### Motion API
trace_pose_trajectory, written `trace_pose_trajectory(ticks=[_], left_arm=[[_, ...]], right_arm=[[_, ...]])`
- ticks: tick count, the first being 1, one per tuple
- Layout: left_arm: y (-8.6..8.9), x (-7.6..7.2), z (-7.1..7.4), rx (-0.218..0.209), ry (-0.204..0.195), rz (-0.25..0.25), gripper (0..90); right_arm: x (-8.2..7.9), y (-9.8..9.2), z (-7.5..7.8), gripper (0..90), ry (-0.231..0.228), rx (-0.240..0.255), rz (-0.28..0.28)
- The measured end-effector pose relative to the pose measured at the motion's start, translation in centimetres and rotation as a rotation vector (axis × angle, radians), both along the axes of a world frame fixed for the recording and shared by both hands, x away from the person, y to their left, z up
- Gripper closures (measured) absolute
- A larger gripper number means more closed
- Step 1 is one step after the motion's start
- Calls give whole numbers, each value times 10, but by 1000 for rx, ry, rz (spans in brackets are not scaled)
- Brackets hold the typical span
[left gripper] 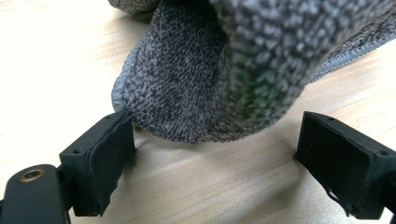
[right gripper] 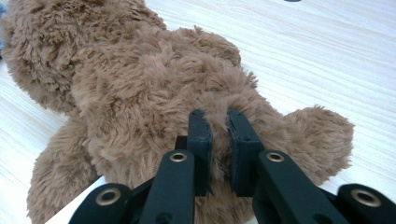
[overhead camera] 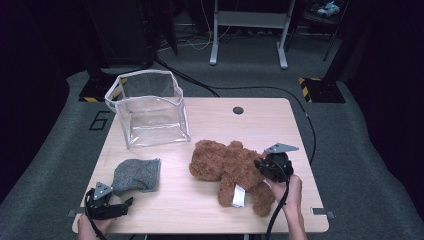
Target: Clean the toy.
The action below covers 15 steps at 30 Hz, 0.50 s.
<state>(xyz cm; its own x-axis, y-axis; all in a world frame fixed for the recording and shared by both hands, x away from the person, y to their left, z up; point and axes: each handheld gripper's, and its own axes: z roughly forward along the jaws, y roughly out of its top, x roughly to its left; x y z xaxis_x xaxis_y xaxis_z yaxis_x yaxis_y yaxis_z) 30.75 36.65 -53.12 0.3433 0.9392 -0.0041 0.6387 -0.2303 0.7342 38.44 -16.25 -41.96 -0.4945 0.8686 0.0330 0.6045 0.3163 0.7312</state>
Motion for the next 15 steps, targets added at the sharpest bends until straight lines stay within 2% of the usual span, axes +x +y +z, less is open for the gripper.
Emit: trace_pose_trajectory(ticks=[6,8,11,15], left_arm=[[0,2,2,8,15,-7,111],[1,2,4,3,36,-8,112],[2,0,7,-6,37,-10,112],[2,-3,18,1,11,-13,111]], right_arm=[[0,0,2,816,0,8,1],[0,0,2,817,1,0,7],[0,1,3,818,10,11,-2],[0,1,3,823,6,18,2]])
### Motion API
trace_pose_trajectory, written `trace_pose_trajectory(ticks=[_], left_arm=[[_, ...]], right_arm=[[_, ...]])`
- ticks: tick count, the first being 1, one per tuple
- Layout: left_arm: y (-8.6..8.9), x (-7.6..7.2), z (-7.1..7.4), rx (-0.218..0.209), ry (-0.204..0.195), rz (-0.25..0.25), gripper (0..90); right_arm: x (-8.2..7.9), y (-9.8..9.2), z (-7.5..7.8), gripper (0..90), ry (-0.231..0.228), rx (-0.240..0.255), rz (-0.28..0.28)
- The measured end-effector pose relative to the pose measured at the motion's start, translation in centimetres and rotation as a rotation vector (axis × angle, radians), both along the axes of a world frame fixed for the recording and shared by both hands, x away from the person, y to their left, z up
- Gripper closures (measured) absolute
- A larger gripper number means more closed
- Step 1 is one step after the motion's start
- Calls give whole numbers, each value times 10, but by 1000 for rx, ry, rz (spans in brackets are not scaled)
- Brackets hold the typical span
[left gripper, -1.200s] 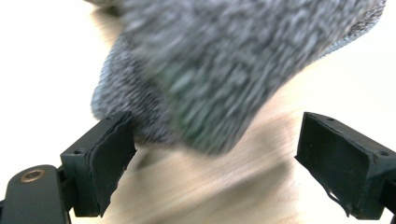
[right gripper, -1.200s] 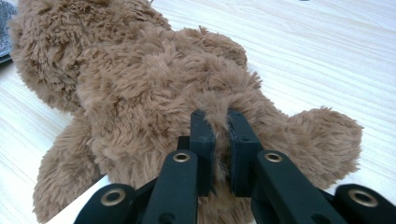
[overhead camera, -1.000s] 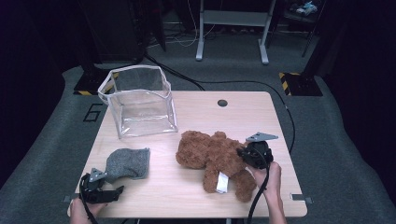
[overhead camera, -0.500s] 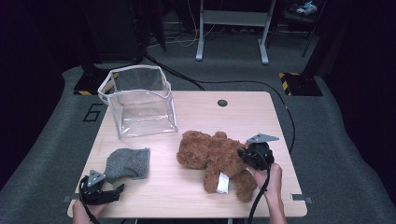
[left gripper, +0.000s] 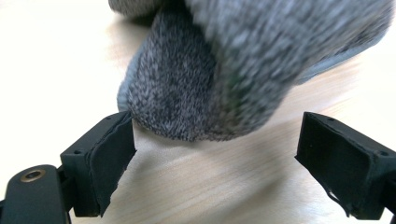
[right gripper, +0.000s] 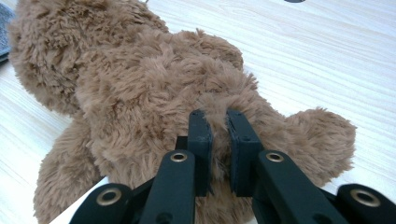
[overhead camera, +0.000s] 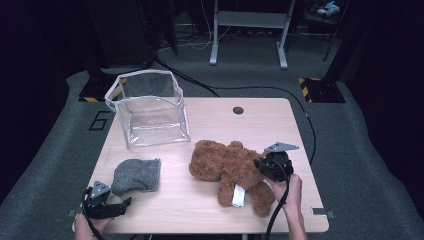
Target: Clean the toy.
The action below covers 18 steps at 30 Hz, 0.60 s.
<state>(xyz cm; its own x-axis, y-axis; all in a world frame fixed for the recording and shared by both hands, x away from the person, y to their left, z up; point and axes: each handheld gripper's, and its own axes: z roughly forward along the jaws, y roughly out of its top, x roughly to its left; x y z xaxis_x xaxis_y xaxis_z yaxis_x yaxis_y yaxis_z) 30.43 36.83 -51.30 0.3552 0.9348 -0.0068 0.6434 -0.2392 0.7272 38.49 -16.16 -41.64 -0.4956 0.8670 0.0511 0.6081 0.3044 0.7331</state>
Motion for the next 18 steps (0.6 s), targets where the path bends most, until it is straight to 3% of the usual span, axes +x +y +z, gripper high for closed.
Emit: trace_pose_trajectory(ticks=[6,9,14,15,18], left_arm=[[-6,0,24,33,-43,-24,111],[-11,4,39,55,-91,-32,111],[-18,11,51,87,-106,-55,111],[-21,15,55,98,-100,-78,111],[-29,24,55,116,-105,-100,111]], right_arm=[[-1,1,4,837,-18,-10,25],[-1,2,4,838,-19,-9,27],[-2,1,5,839,-16,3,30],[-2,1,5,840,-16,5,31],[-2,1,7,842,-19,18,33]])
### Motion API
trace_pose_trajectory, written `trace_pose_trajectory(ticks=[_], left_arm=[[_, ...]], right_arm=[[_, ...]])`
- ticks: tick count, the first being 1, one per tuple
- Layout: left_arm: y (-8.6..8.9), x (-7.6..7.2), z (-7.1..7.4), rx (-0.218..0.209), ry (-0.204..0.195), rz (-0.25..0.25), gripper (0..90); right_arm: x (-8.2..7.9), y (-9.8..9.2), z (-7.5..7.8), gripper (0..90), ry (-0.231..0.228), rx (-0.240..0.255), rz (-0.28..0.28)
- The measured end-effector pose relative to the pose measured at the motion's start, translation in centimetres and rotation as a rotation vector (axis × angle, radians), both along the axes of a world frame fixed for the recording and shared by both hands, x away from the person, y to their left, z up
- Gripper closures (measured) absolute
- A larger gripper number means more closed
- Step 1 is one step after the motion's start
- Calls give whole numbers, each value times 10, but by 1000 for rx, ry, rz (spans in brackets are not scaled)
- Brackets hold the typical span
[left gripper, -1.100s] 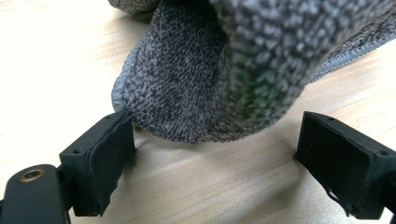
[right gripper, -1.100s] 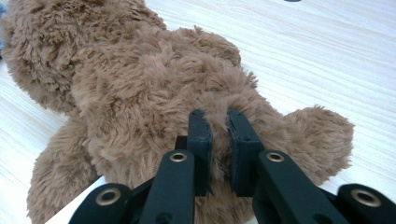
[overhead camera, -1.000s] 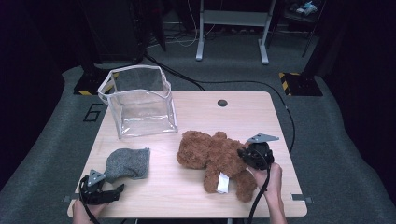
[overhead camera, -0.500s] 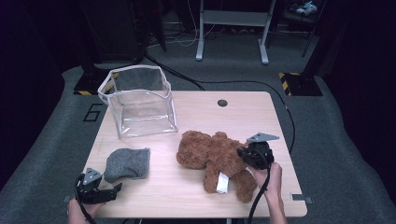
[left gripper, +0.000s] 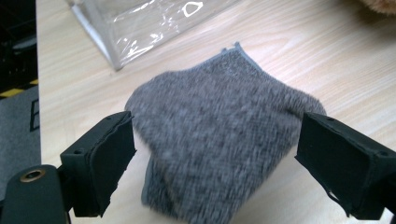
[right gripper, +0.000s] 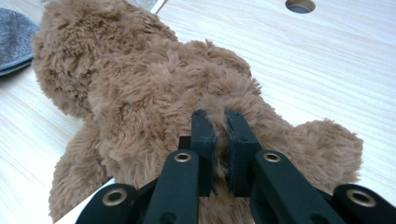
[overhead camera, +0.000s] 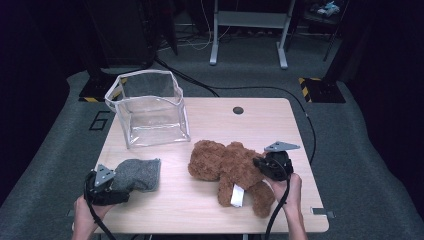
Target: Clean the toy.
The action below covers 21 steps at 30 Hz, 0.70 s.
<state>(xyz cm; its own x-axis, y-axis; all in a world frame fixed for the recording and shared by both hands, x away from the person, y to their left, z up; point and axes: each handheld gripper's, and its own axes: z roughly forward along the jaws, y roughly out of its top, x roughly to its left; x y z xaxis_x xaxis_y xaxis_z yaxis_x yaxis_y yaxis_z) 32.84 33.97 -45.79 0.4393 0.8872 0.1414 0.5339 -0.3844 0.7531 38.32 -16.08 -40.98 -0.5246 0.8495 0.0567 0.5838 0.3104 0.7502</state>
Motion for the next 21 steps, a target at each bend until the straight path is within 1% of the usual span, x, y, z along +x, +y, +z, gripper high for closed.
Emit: trace_pose_trajectory(ticks=[1,2,3,4,5,6,7,8,9,10,11,12,13,14,15,16,17,18,19,21], left_arm=[[0,0,0,0,0,0,111],[-3,2,-1,1,14,-8,111],[-6,5,-1,14,17,-15,112],[-9,7,-3,9,21,-21,112],[-12,13,-5,20,37,-31,113],[-14,16,-7,32,34,-32,114],[-14,16,-7,32,34,-32,125],[-16,21,-11,35,61,-35,141],[-16,21,-11,35,61,-35,147],[-16,24,-14,43,59,-33,152],[-17,26,-16,44,74,-34,152],[-18,28,-18,45,76,-34,159],[-18,31,-20,48,76,-36,195],[-19,33,-21,54,76,-33,195],[-20,36,-23,66,99,-48,255],[-20,36,-23,66,99,-48,306],[-21,38,-25,70,97,-46,324],[-22,40,-26,71,108,-50,365],[-23,43,-30,78,123,-55,443],[-23,45,-32,82,126,-52,538]], right_arm=[[1,0,1,842,-7,-2,8],[0,1,2,843,-3,5,-1],[0,1,3,843,-10,-5,9],[0,1,3,843,-10,-5,9],[0,3,5,843,-11,-1,12],[0,4,6,843,-15,2,13],[0,4,7,843,-18,-4,20],[0,5,7,843,-22,0,17],[0,5,7,843,-22,0,17],[1,6,8,843,-22,-7,21],[1,6,8,843,-22,-7,21],[1,6,9,843,-23,-7,23],[1,7,9,844,-20,4,21],[1,7,9,844,-20,4,21],[1,7,9,844,-20,2,23],[1,6,9,844,-20,-3,27],[1,7,9,844,-21,-1,28],[1,7,9,844,-21,-3,31],[1,7,9,844,-20,-6,34],[1,7,10,844,-20,-8,30]])
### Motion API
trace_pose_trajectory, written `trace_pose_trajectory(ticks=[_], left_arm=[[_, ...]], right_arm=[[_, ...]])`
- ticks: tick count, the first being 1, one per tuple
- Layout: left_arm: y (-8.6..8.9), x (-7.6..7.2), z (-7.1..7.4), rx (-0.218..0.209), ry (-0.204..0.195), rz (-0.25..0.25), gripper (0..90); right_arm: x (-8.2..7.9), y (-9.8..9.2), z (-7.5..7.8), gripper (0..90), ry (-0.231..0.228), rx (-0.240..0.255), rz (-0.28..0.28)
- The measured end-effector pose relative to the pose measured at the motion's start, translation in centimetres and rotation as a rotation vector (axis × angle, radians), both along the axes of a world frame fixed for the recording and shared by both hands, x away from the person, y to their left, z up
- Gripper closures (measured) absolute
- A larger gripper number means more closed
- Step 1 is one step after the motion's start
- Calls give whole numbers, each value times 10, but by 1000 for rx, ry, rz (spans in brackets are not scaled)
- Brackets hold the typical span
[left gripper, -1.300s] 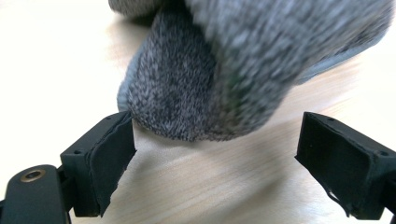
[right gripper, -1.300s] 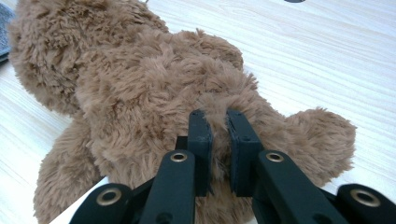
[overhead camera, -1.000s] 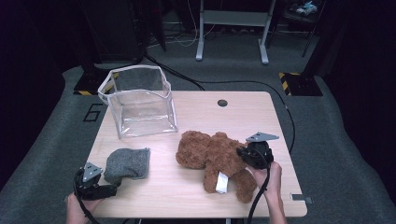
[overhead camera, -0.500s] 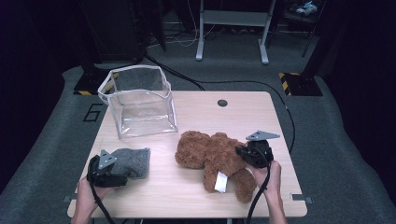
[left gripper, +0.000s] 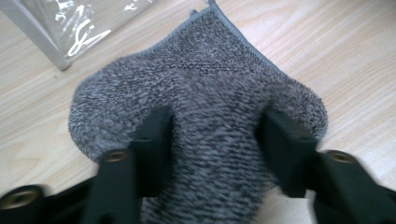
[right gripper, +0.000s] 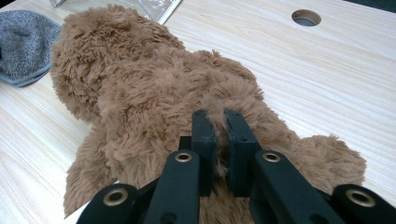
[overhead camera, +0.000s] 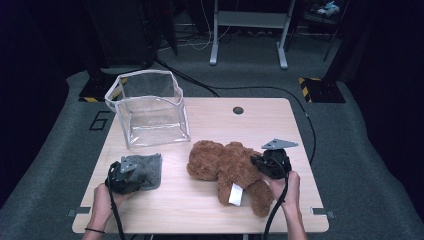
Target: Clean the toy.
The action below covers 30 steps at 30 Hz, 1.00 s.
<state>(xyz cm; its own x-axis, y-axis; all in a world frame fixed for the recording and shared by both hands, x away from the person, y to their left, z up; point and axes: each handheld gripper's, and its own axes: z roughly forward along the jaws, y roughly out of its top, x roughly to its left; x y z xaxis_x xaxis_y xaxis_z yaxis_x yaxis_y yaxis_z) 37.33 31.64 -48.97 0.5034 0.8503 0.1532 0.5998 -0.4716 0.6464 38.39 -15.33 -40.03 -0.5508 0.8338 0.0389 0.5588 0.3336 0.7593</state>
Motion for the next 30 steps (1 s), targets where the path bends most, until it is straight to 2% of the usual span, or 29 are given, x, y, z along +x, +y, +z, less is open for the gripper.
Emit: trace_pose_trajectory(ticks=[1,2,3,4,5,6,7,9,10,11,14,16,17,18,19,20,22,23,24,26,28,30], left_arm=[[0,1,-1,-17,1,-3,578],[0,1,-1,-17,1,-3,628],[1,0,-1,-18,-13,-9,628],[0,-1,2,-28,-11,-9,666],[0,-1,2,-28,-11,-9,624],[0,-1,3,-23,-13,4,521],[0,-1,6,-19,-11,15,521],[-1,-4,12,-10,-36,29,395],[-5,-8,17,-1,-63,31,358],[-7,-11,21,3,-76,19,329],[-19,-19,33,10,-95,-53,347],[-30,-19,33,14,-82,-109,382],[-36,-16,31,36,-62,-144,432],[-40,-14,28,40,-54,-154,464],[-43,-10,24,54,-27,-181,526],[-46,-6,19,62,4,-184,564],[-50,0,9,76,48,-178,580],[-50,2,6,83,57,-168,587],[-50,3,3,90,67,-158,666],[-49,5,-2,104,77,-145,695],[-48,6,-4,97,79,-145,825],[-47,6,-4,88,71,-145,883]], right_arm=[[0,0,0,844,-2,-1,3],[0,0,0,844,-2,-1,3],[0,0,0,844,-1,-3,4],[0,0,0,844,6,1,0],[0,0,0,844,6,1,0],[1,0,0,843,5,-1,1],[1,0,0,843,5,-1,1],[1,0,0,843,6,-4,2],[1,0,0,843,7,-3,3],[1,0,0,843,8,-2,4],[1,-1,0,842,10,-2,5],[1,-1,0,842,13,0,3],[1,-1,0,842,15,4,-1],[1,-1,0,842,16,5,-2],[1,-1,0,842,17,5,-2],[1,-1,0,841,19,7,-4],[1,-1,0,841,21,6,-1],[1,-1,-1,841,22,3,1],[1,-1,-1,841,22,0,2],[1,-2,-1,841,22,0,3],[1,-1,-1,841,19,3,2],[1,-1,-1,841,18,4,1]])
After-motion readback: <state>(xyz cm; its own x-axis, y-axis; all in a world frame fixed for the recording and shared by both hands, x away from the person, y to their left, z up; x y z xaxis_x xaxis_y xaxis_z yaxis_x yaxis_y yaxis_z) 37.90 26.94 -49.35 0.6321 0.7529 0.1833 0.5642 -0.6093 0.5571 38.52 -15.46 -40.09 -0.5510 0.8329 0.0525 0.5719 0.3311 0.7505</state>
